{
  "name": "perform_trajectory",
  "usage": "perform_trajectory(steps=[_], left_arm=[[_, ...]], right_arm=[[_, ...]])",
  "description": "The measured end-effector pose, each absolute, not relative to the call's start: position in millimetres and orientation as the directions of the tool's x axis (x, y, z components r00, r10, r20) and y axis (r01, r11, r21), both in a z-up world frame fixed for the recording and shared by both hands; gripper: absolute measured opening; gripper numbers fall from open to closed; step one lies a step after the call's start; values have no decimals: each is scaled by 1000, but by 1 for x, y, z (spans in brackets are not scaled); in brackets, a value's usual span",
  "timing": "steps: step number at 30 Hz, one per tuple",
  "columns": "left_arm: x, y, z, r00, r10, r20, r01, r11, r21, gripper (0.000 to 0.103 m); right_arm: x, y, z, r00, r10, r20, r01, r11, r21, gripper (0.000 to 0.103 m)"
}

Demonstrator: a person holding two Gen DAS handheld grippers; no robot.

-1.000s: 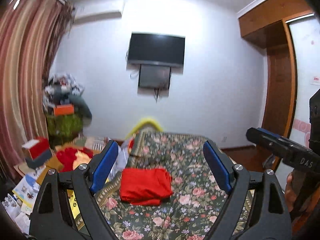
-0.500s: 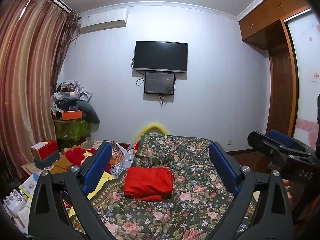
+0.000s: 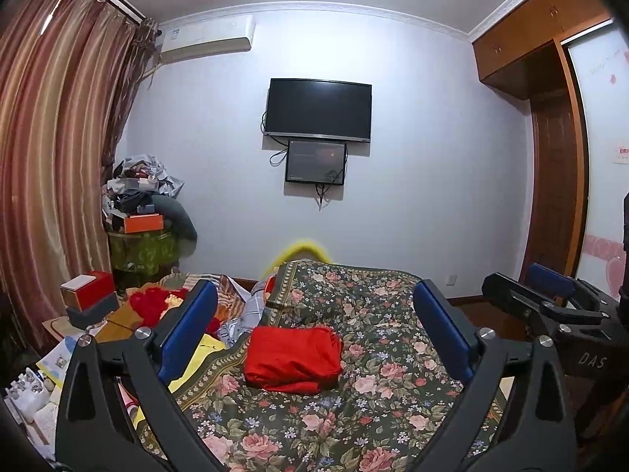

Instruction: Fold large clothes

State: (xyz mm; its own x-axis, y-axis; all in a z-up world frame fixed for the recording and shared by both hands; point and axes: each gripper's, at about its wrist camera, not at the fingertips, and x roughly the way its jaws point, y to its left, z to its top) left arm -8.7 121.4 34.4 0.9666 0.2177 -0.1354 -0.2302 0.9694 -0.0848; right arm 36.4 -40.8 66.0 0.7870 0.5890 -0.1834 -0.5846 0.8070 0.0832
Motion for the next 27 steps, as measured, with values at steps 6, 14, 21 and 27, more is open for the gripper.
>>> perform_trajectory(steps=[6,14,21,27], left_arm=[[-7,119,32,964,227,-140,-239,968,-75,101],[-5,118,30,962,229,-152,-243,967,-78,101],[-3,119,29,961,230,-156,-244,967,-78,101],[-4,118,28,960,229,-159,-243,967,-77,101]], right_arm=[[35,-40,65,785,590,-190,-586,806,84,103],[36,-44,69,780,592,-201,-588,804,90,103],[37,-44,69,778,594,-203,-590,803,90,103],[37,-44,70,779,593,-204,-589,803,88,103]])
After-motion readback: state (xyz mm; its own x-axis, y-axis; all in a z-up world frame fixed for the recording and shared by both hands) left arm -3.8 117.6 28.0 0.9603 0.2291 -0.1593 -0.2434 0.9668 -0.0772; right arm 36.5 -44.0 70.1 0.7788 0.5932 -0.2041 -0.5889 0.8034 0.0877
